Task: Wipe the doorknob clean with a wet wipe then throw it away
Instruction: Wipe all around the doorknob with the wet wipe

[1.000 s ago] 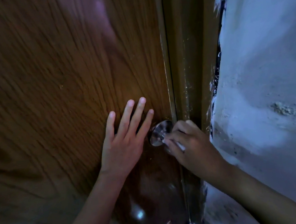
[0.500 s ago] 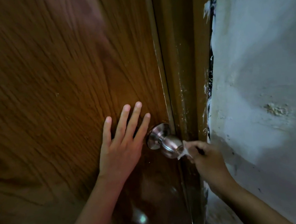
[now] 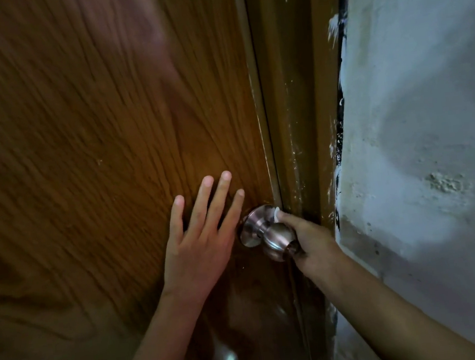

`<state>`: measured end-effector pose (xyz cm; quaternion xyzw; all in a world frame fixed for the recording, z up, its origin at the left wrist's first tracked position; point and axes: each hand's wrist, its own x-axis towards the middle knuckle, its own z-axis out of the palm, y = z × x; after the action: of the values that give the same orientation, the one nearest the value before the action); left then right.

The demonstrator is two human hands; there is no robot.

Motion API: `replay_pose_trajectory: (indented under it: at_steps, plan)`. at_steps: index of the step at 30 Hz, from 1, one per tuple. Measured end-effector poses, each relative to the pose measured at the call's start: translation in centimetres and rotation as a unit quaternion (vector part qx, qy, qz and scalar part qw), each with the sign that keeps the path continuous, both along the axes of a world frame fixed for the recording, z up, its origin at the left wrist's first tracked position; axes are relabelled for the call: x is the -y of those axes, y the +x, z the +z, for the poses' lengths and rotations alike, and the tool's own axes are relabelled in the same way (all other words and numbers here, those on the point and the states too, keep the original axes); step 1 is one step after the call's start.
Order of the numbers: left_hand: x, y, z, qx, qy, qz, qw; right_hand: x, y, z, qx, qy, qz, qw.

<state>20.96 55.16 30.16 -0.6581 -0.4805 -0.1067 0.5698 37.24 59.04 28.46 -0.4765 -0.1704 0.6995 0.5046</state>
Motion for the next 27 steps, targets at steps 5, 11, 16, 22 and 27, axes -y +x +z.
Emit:
replay_pose_trajectory:
  at_steps: [5, 11, 16, 22, 27]
  plan:
    - [0.0, 0.0, 0.1, -0.004, 0.002, 0.004, 1.0, 0.2, -0.2, 1.1, 0.064, 0.121, -0.008, 0.991]
    - [0.1, 0.2, 0.2, 0.0, 0.002, -0.003, 1.0, 0.2, 0.3, -0.1, 0.037, -0.012, -0.02, 0.999]
    - [0.1, 0.2, 0.2, -0.001, 0.003, 0.003, 1.0, 0.2, 0.2, 1.0, 0.036, 0.02, -0.019, 0.999]
    - [0.1, 0.1, 0.2, -0.003, 0.004, 0.01, 1.0, 1.2, 0.1, 3.0, 0.108, 0.182, 0.023, 0.977]
    - [0.1, 0.4, 0.6, 0.027, -0.009, -0.013, 1.0, 2.2, 1.7, 3.3, 0.145, 0.245, -0.008, 0.959]
